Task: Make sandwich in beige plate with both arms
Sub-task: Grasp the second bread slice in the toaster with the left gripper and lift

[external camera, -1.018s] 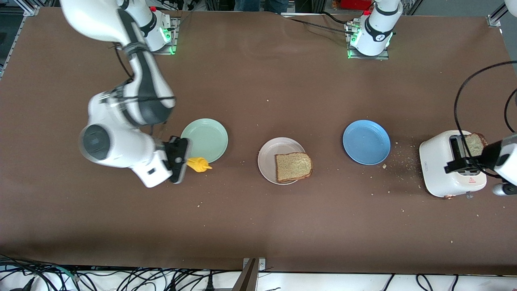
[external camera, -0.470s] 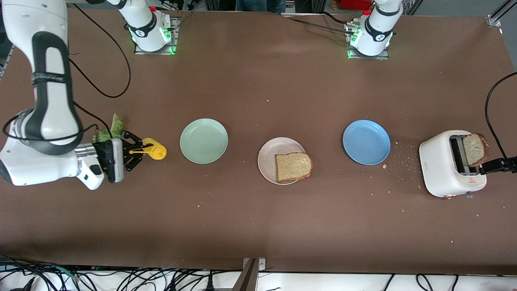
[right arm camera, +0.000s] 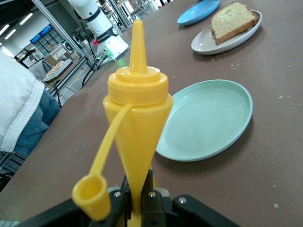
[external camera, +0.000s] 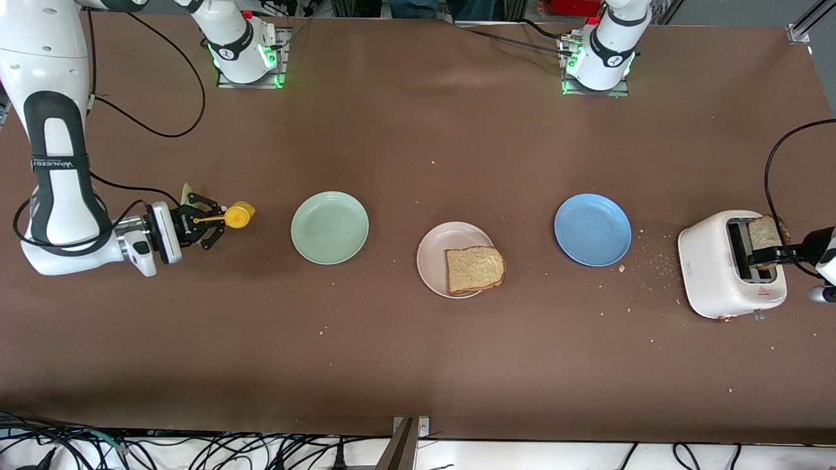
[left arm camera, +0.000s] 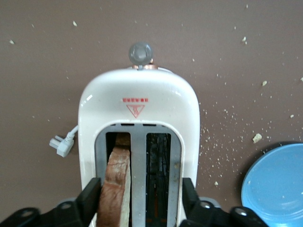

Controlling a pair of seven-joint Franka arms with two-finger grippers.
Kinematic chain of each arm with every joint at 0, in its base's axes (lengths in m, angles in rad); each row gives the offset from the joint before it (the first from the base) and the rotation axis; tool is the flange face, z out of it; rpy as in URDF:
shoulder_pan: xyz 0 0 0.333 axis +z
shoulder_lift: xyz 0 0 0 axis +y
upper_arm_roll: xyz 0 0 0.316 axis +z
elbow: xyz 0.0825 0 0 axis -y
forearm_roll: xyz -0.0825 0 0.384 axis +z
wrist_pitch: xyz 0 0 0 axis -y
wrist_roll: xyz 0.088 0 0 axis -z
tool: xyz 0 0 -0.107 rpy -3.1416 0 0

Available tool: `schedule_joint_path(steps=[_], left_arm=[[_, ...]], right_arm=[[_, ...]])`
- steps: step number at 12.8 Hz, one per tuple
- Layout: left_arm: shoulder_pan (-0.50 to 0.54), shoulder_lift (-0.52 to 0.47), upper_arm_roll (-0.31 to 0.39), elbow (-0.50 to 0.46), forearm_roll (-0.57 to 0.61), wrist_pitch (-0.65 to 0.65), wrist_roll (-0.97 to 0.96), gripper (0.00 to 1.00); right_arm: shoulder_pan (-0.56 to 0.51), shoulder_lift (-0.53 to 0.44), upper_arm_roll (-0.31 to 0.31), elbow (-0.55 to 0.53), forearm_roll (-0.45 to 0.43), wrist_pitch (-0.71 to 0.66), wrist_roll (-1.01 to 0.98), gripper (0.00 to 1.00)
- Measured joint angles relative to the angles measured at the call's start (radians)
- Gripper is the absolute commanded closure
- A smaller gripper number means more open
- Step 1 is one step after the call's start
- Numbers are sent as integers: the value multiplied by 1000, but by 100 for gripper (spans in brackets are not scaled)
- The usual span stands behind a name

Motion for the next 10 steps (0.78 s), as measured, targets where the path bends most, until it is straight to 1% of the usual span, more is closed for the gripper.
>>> schedule_joint_path(steps=[1,3,6,10], left_arm=[[0,0,0,-1,0,-20,2,90],[1,-3,0,1,1,-42,14,100],[4,-9,1,6,1,-64,62,100],[12,-17,1,8,1,-74,78,100]], right_arm=[[-11,0,0,-25,9,1,-64,100],[-27,5,0,-57,33,2,-190,100],[-54,37,0,-68,46,7,-315,100],[-84,102,0,-68,69,23,-410,100]])
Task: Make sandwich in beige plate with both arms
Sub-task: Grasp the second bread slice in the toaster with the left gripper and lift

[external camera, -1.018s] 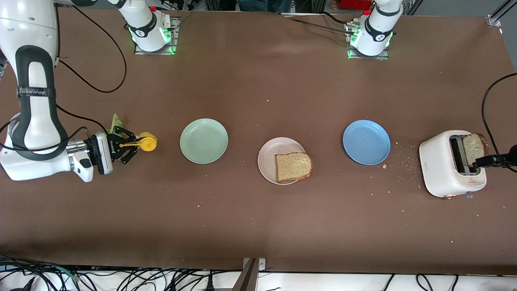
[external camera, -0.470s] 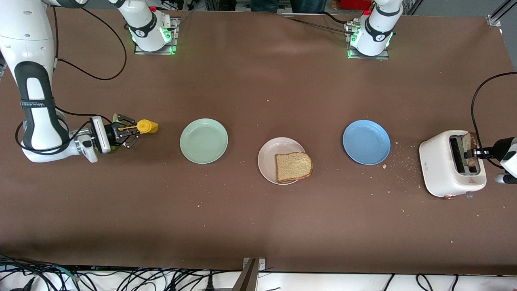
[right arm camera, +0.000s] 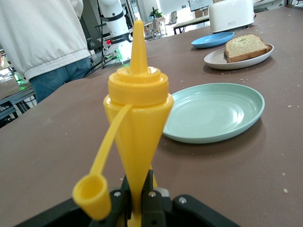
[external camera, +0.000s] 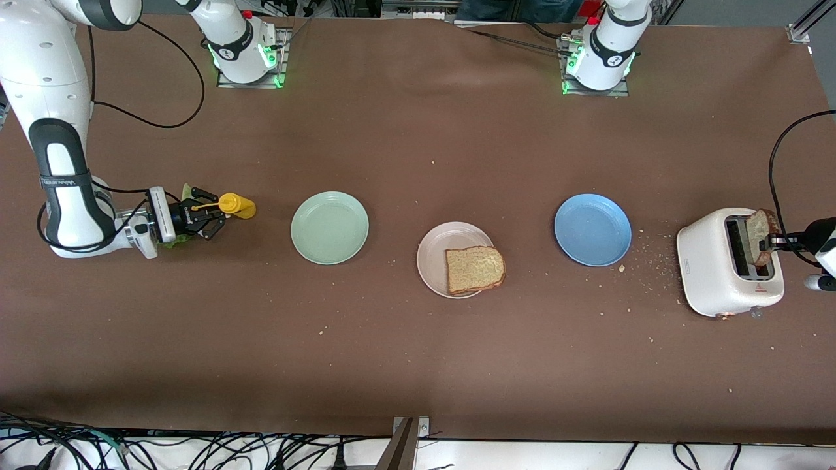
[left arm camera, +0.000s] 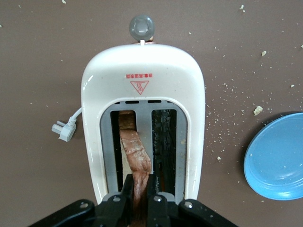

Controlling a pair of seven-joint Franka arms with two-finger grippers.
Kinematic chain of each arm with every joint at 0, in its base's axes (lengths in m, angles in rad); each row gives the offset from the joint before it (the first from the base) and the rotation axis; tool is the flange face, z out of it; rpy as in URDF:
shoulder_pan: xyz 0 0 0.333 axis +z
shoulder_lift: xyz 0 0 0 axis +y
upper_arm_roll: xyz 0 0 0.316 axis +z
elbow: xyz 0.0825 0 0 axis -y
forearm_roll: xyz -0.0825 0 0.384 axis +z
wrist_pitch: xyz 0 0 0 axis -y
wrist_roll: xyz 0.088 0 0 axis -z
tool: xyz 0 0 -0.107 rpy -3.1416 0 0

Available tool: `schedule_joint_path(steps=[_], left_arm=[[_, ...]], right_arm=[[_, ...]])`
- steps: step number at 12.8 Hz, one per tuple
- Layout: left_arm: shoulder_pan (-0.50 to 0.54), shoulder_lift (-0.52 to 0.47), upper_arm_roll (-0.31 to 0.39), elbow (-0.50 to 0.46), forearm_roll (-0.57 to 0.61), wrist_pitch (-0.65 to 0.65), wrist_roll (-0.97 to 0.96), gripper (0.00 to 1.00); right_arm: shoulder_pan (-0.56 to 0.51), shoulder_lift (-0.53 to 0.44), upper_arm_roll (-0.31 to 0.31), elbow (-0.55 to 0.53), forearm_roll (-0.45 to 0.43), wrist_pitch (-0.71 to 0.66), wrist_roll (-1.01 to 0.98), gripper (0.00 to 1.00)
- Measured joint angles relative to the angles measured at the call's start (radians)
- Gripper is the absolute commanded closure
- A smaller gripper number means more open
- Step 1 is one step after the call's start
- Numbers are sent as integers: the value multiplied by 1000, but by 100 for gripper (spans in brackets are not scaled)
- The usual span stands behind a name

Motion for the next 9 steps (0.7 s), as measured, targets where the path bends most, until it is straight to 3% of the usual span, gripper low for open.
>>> schedule_joint_path(steps=[3,4,5,7,9], left_arm=[[1,-7,0,15,0,-2,1,100],[2,-11,0,24,0,-3,1,100],[2,-14,0,42,0,-4,1,100],[2,-23,-1,86,0,-10,1,100],[2,-51,-13,113,0,-17,3,100]], right_arm=[[-2,28,1,2,22,7,-24,100],[-2,32,2,2,23,9,-25,82],[-2,33,3,2,24,8,-25,77],[-2,34,3,2,24,8,-25,56],[-2,36,3,2,24,8,-25,23]])
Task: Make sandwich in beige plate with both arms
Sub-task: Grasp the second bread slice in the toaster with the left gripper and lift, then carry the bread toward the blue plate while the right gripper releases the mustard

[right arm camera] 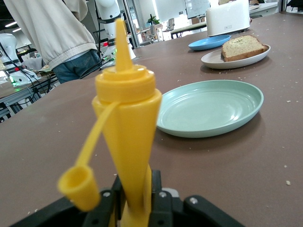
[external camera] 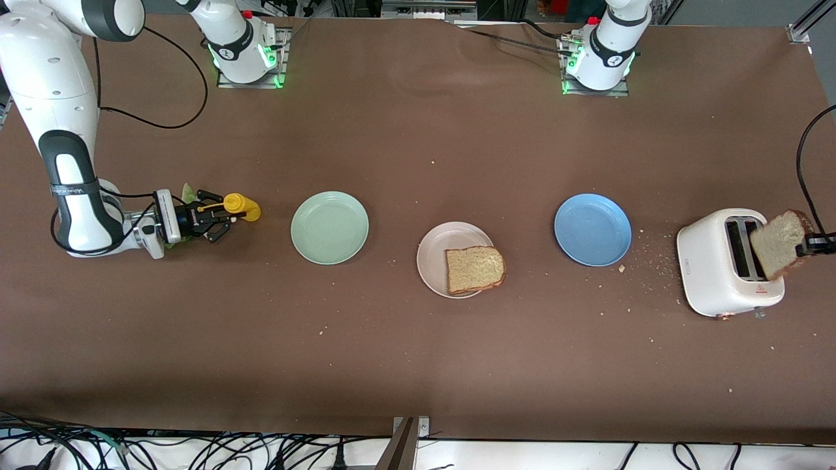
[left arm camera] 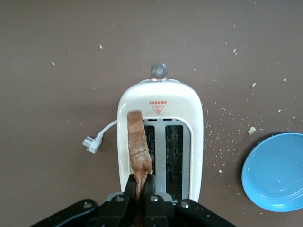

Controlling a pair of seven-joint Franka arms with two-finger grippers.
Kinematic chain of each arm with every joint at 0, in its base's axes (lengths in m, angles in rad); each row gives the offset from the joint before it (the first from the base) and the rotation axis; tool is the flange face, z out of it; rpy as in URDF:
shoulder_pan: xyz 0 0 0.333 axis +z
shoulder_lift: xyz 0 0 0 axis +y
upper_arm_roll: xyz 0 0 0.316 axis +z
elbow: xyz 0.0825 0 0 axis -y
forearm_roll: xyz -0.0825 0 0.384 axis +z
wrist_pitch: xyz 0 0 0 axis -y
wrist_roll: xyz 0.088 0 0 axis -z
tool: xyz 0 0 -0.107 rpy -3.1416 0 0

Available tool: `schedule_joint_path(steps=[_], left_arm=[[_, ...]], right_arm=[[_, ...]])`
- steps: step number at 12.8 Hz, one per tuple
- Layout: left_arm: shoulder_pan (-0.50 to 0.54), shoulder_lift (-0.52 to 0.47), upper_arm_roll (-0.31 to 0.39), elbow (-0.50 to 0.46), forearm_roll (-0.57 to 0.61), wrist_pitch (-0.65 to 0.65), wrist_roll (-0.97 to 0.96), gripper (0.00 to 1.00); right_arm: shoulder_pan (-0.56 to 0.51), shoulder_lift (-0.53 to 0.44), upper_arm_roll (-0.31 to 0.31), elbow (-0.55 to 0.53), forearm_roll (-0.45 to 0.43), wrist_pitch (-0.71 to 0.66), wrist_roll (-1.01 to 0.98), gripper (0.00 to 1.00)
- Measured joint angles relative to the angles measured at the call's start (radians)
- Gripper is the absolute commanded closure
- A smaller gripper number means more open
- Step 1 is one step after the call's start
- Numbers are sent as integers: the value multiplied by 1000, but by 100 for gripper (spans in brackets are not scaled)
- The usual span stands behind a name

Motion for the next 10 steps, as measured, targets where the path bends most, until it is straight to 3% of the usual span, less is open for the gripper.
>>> schedule_joint_path(steps=[1,2,6,8,10], left_arm=[[-2,-21,-10,6,0,-1,0,100],[-5,-46,-25,10,0,-2,1,100],[-20,-125,-155,11,-8,-24,-4,100],[-28,-125,-205,3,-109,-56,-36,100],[-46,-98,-208,-20,-245,-67,-77,100]], right_arm=[[0,1,0,0,0,0,0,9],[-1,1,0,0,0,0,3,3],[-19,2,-16,5,-3,1,34,2],[-29,3,-51,23,-19,2,77,2],[-36,3,-90,64,-59,2,129,2]])
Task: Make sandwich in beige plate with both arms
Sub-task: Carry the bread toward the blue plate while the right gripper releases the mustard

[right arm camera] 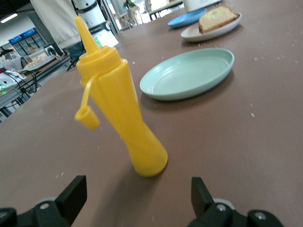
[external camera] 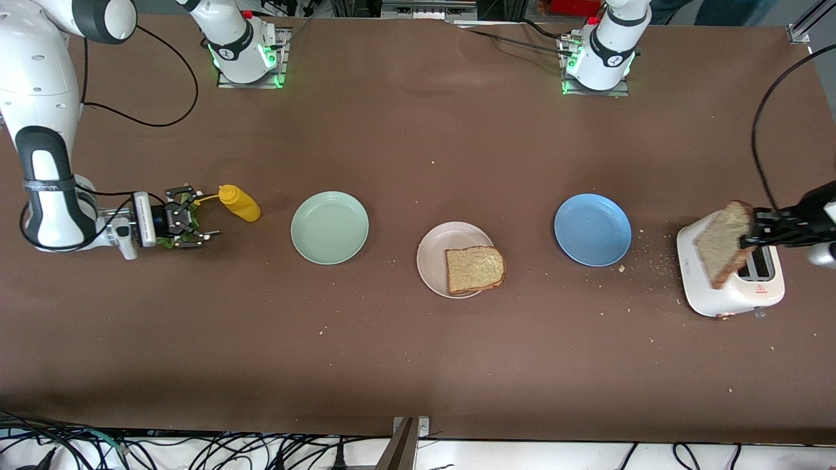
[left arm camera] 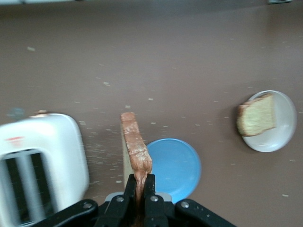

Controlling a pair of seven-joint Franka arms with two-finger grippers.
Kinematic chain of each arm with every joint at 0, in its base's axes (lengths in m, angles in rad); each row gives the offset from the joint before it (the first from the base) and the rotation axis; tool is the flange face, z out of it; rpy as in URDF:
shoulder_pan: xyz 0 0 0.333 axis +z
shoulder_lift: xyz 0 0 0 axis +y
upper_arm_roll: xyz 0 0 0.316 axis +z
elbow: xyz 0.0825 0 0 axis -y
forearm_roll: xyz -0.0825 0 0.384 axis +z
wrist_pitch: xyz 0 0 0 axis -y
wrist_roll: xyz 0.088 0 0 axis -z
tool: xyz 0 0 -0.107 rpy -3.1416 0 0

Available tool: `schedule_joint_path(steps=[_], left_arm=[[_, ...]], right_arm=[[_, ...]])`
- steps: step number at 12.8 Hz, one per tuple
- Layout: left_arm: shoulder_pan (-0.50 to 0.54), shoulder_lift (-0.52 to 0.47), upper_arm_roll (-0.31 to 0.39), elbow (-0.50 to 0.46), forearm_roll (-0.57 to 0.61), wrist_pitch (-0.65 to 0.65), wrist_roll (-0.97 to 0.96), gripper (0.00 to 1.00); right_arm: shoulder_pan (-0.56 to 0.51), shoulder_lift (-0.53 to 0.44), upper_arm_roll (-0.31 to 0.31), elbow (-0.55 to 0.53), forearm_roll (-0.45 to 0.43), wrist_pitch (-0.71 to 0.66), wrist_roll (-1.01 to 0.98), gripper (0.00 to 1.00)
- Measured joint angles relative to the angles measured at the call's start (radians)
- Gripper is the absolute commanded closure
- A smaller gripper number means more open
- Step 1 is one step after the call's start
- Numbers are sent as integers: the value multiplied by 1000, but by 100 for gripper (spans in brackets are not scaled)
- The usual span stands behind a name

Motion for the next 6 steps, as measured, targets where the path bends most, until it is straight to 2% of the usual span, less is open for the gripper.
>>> schedule_joint_path(steps=[2,6], left_arm=[[-42,58,-1,-10,-81,0,-40,100],[-114,109,0,-4,-98,7,-134,100]], right_arm=[[-3,-2,-39,69,-42,-1,70,2],[-3,-31,-82,267,-95,-46,379,2]])
